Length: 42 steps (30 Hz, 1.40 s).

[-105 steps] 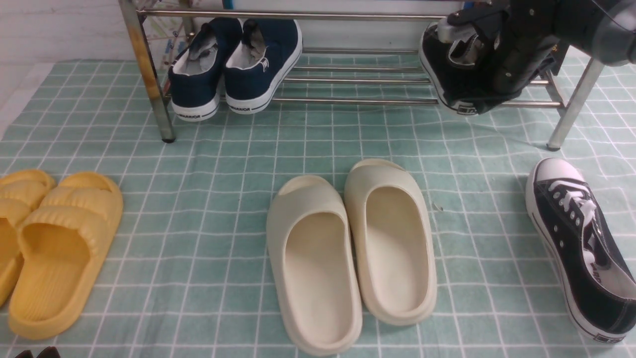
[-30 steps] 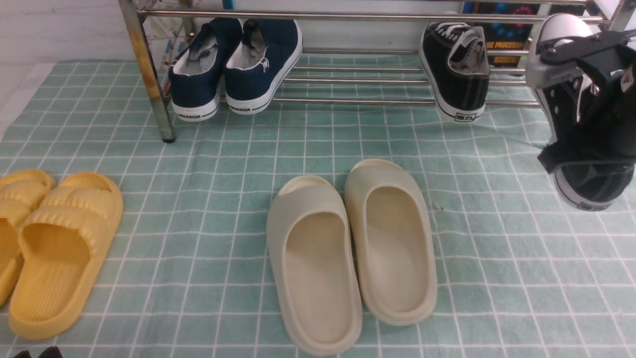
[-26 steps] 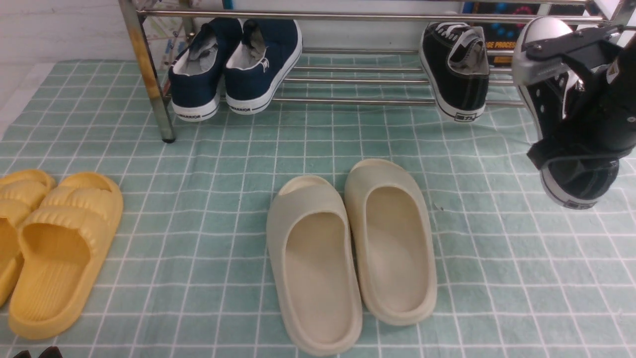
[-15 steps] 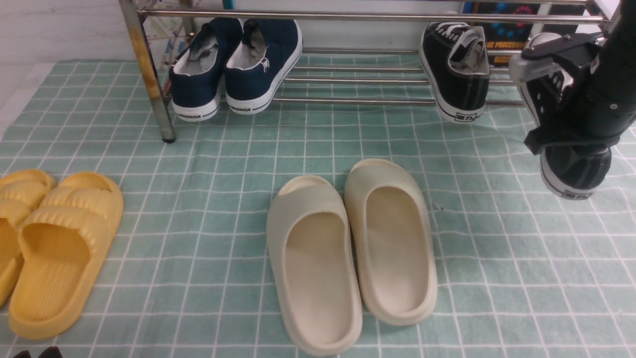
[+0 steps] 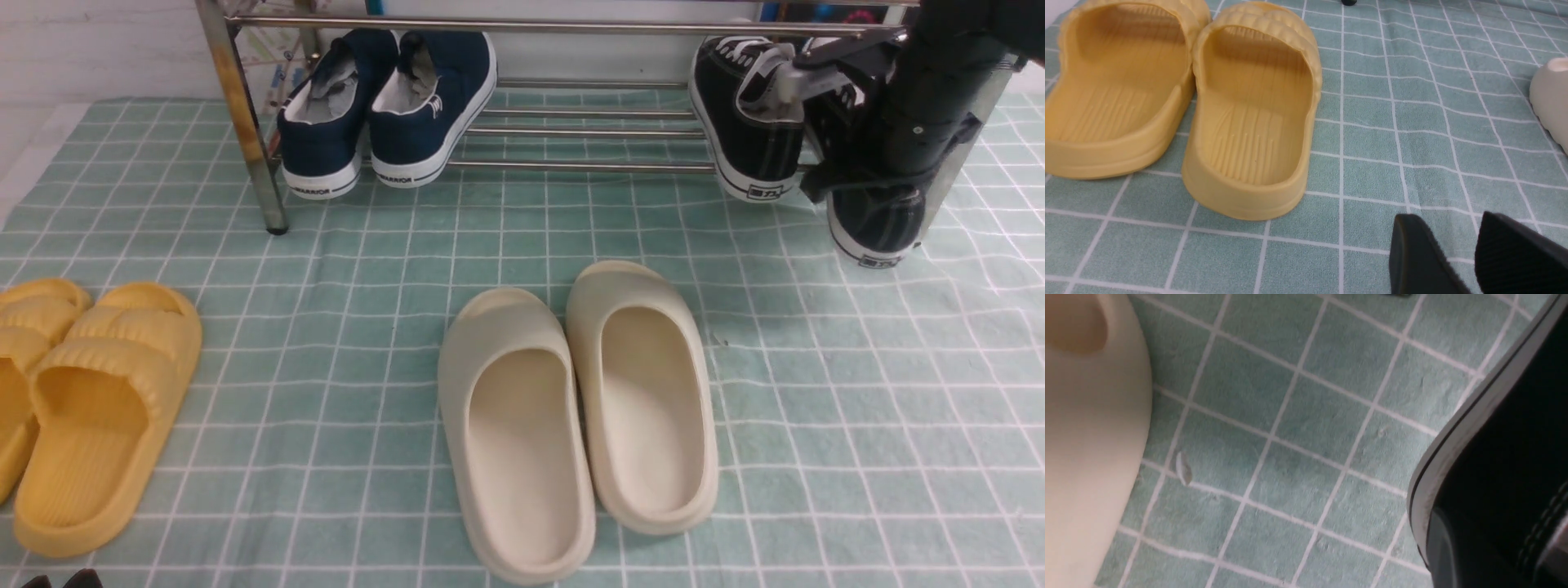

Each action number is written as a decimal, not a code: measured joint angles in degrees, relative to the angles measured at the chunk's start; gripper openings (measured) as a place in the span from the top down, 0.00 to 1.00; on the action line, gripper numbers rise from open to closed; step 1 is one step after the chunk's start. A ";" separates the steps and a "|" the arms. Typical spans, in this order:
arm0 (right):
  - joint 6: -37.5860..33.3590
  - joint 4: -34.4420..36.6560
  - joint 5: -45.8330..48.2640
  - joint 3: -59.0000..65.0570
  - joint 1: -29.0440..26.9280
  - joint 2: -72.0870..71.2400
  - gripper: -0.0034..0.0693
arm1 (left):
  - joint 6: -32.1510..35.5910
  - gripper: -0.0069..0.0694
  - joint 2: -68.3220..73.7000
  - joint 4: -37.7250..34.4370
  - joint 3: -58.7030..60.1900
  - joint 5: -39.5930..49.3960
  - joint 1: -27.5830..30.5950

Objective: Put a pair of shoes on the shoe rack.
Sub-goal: Use the right arm to put a shoe into the shoe rack

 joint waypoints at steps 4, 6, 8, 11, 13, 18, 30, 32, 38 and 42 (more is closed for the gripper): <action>-0.02 -0.34 0.08 -6.76 -0.35 4.34 0.92 | 0.00 0.60 0.00 0.00 0.00 0.00 0.00; -0.02 -0.51 -0.31 -9.00 -0.72 5.77 0.92 | 0.00 0.60 0.00 0.00 0.00 0.00 0.00; -0.02 -1.17 -1.08 -10.34 -1.19 6.84 0.92 | 0.00 0.60 0.00 0.00 0.00 0.00 0.00; -0.02 -2.39 -1.96 -11.01 -1.67 7.61 0.92 | 0.00 0.60 0.00 0.00 0.00 0.00 0.00; -0.02 -2.86 -2.08 -11.01 -1.74 7.61 0.92 | 0.00 0.60 0.00 0.00 0.00 0.00 0.00; -0.02 -3.02 -3.01 -11.08 -1.74 7.61 0.88 | 0.00 0.60 0.00 0.00 0.00 0.00 0.00; -1.31 -1.95 -5.16 -11.89 -1.74 7.10 0.47 | 0.00 0.60 0.00 0.00 0.00 0.00 0.00; -1.31 -1.95 -2.74 -11.83 -1.74 5.87 0.44 | 0.00 0.60 0.00 0.00 0.00 0.00 0.00; -1.24 -2.01 1.30 -11.78 -1.74 -0.12 0.43 | 0.00 0.60 0.00 0.00 0.00 0.00 0.00; 2.27 -1.96 1.68 -11.70 -1.74 -3.21 0.46 | 0.00 0.60 0.00 0.00 0.00 0.00 0.00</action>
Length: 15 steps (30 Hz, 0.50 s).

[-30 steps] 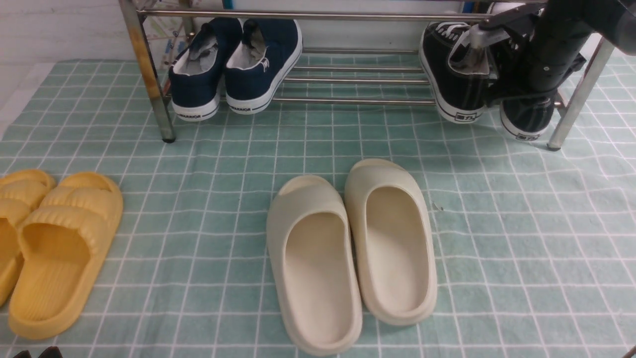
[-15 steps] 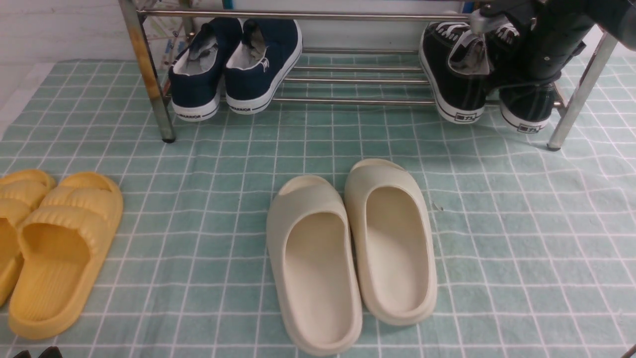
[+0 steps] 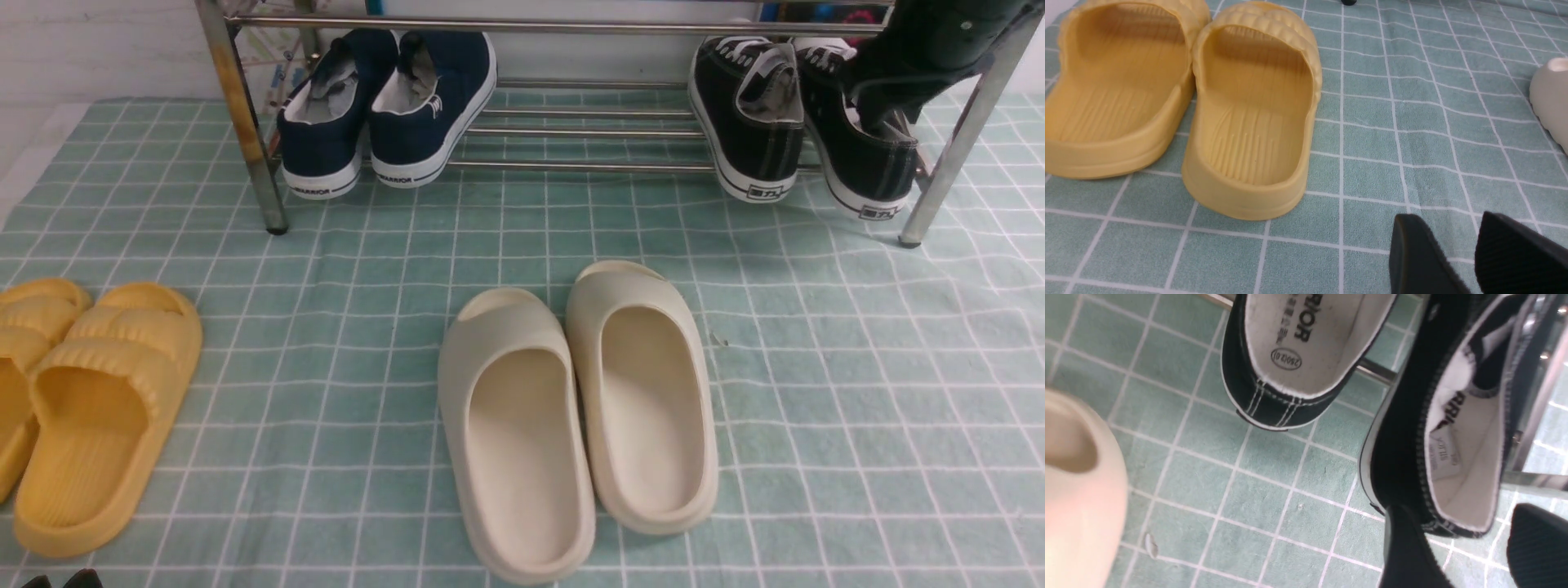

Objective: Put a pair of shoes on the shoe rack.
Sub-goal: Use the right arm to put a shoe into the shoe rack

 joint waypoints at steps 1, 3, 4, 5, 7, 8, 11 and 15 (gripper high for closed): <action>0.97 0.00 0.00 0.28 0.00 -0.66 0.48 | 0.00 0.60 0.00 0.00 0.00 0.00 0.00; 2.02 0.30 -0.06 1.25 0.00 -1.78 0.51 | 0.00 0.60 0.00 0.00 0.00 0.00 0.00; 2.59 0.88 -0.06 3.26 0.00 -3.36 0.55 | 0.00 0.60 0.00 0.00 0.00 0.00 0.00; 2.65 1.96 -0.06 6.23 0.00 -5.27 0.61 | 0.00 0.60 0.00 0.00 0.00 0.00 0.00; 2.15 2.76 -0.06 11.06 0.00 -7.55 0.68 | 0.00 0.60 0.00 0.00 0.00 0.00 0.00; 1.53 3.03 0.00 13.84 0.00 -8.86 0.73 | 0.00 0.60 0.00 0.00 0.00 0.00 0.00; 0.20 2.87 0.00 20.49 0.00 -11.58 0.85 | 0.00 0.60 0.00 0.00 0.00 0.00 0.00; 0.04 0.85 -2.63 26.88 -0.31 -11.85 0.95 | 0.00 0.60 0.00 0.00 0.00 0.00 0.00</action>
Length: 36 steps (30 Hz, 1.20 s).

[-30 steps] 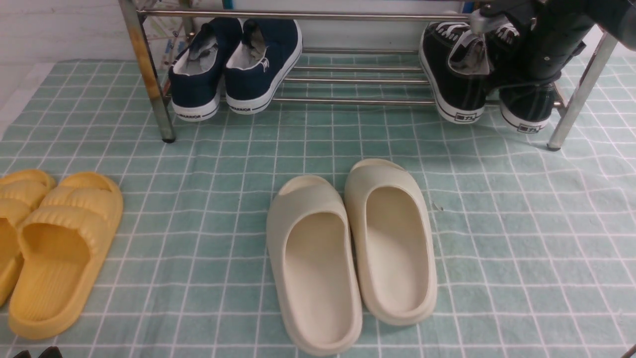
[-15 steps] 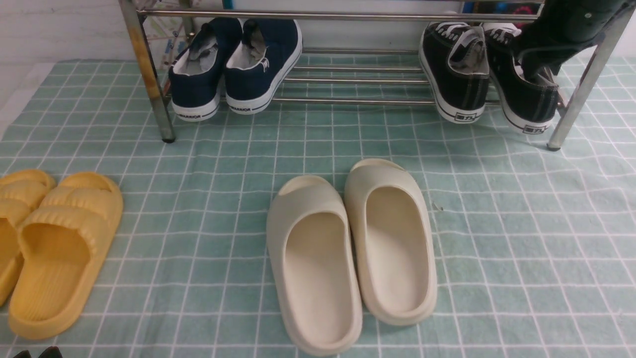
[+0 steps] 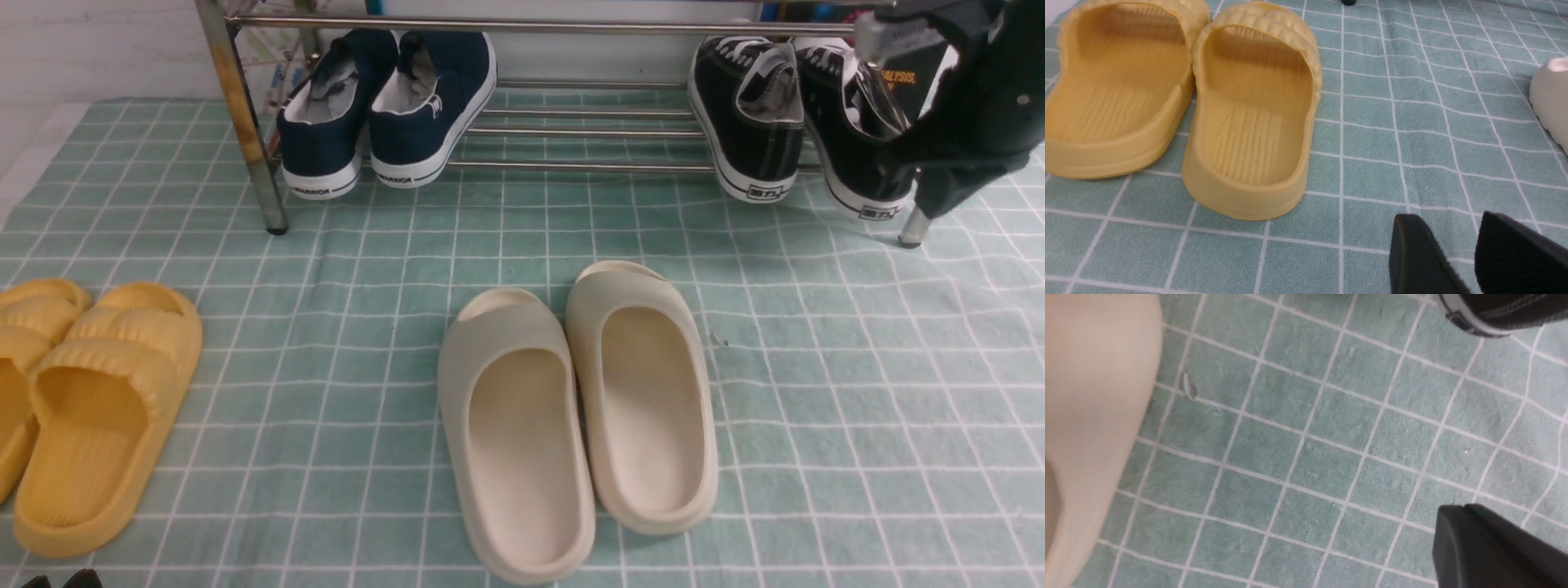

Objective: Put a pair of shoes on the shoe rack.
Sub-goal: Use the right arm to put a shoe into the shoe rack

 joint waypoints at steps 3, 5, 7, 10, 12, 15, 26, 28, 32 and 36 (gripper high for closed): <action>1.31 -3.20 -5.72 1.16 -0.27 2.31 0.96 | 0.00 0.60 0.00 0.00 0.00 0.00 0.00; 3.55 -6.44 -9.96 1.11 -0.27 4.82 0.96 | 0.00 0.60 0.00 0.00 0.00 0.00 0.00; 6.01 -8.63 -12.91 0.41 -0.27 7.27 0.96 | 0.00 0.60 0.00 0.00 0.00 0.00 0.00; 8.40 -9.96 -15.10 -1.05 -0.27 9.46 0.96 | 0.00 0.60 0.00 0.00 0.00 0.00 0.00; 10.17 -10.31 -15.02 -3.59 -0.27 11.27 0.96 | 0.00 0.60 0.00 0.00 0.00 0.00 0.00; 11.16 -10.35 -12.90 -7.02 -0.27 12.65 0.96 | 0.00 0.60 0.00 0.00 0.00 0.00 0.00; 13.42 -10.35 -9.22 -10.24 -0.27 13.53 0.85 | 0.00 0.60 0.00 0.00 0.00 0.00 0.00; 13.72 -9.85 -7.65 -11.14 -0.27 13.48 0.72 | 0.00 0.60 0.00 0.00 0.00 0.00 0.00; 11.79 -6.33 -3.64 -12.29 -0.27 11.66 0.53 | 0.00 0.60 0.00 0.00 0.00 0.00 0.00; 5.95 1.11 1.37 -12.47 -0.27 6.15 0.41 | 0.00 0.60 0.00 0.00 0.00 0.00 0.00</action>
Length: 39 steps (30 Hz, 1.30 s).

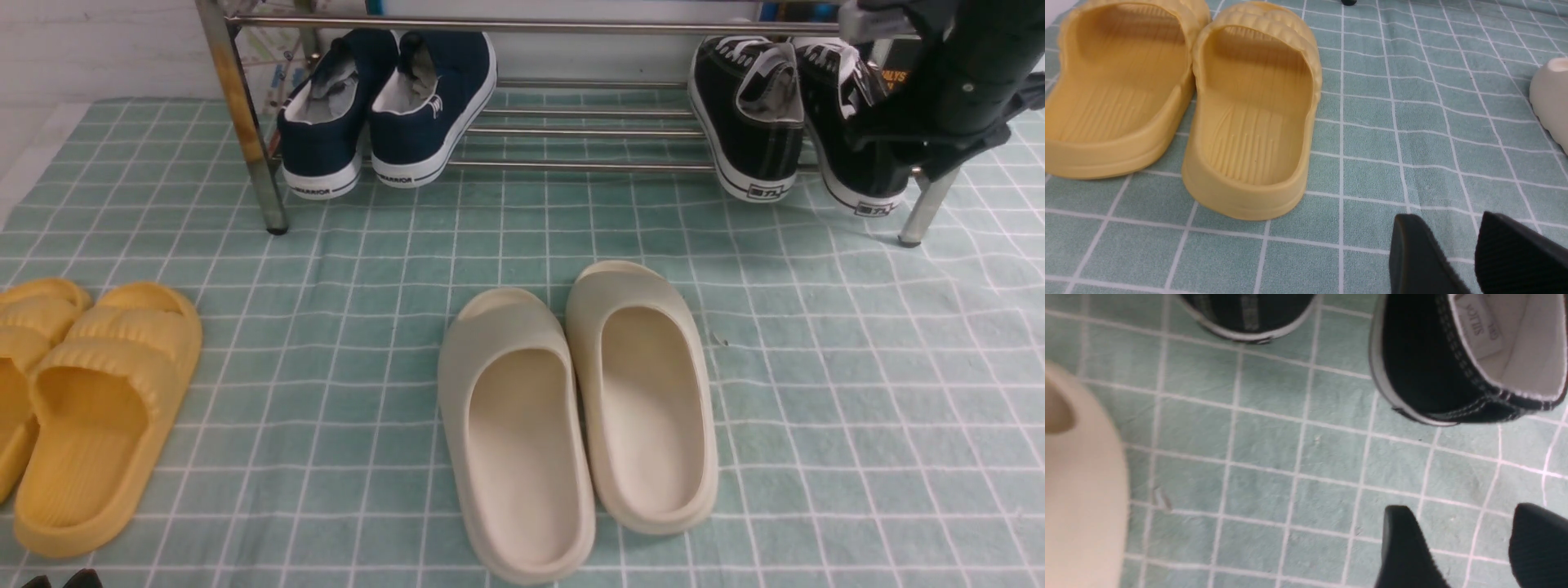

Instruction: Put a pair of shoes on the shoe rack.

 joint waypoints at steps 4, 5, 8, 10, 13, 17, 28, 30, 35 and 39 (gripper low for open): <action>-4.60 7.08 0.73 0.44 0.00 -5.81 0.41 | 0.00 0.60 0.00 0.00 0.00 0.00 0.00; -5.68 9.44 0.80 1.51 0.05 -9.02 0.42 | 0.00 0.60 0.00 0.00 0.00 0.00 0.00; -6.66 12.67 1.00 5.40 0.05 -16.84 0.48 | 0.00 0.60 0.00 0.00 0.00 0.00 0.00; -7.15 13.47 1.24 9.64 0.05 -23.33 0.54 | 0.00 0.60 0.00 0.00 0.00 0.00 0.00; -7.71 14.11 1.36 17.94 0.05 -33.25 0.63 | 0.00 0.60 0.00 0.00 0.00 0.00 0.00; -7.91 14.71 -0.10 30.39 0.05 -48.11 0.75 | 0.00 0.60 0.00 0.00 0.00 0.00 0.00; -3.29 14.71 -15.37 58.03 0.05 -84.75 0.93 | 0.00 0.60 0.00 0.00 0.00 0.00 0.00; -2.36 14.71 -16.46 60.30 0.05 -88.04 0.94 | 0.00 0.60 0.00 0.00 0.00 0.00 0.00; -0.42 14.15 -16.35 66.22 0.00 -95.86 0.95 | 0.00 0.60 0.00 0.00 0.00 0.00 0.00; 0.37 14.95 -15.82 67.32 0.00 -99.81 0.95 | 0.00 0.60 0.00 0.00 0.00 0.00 0.00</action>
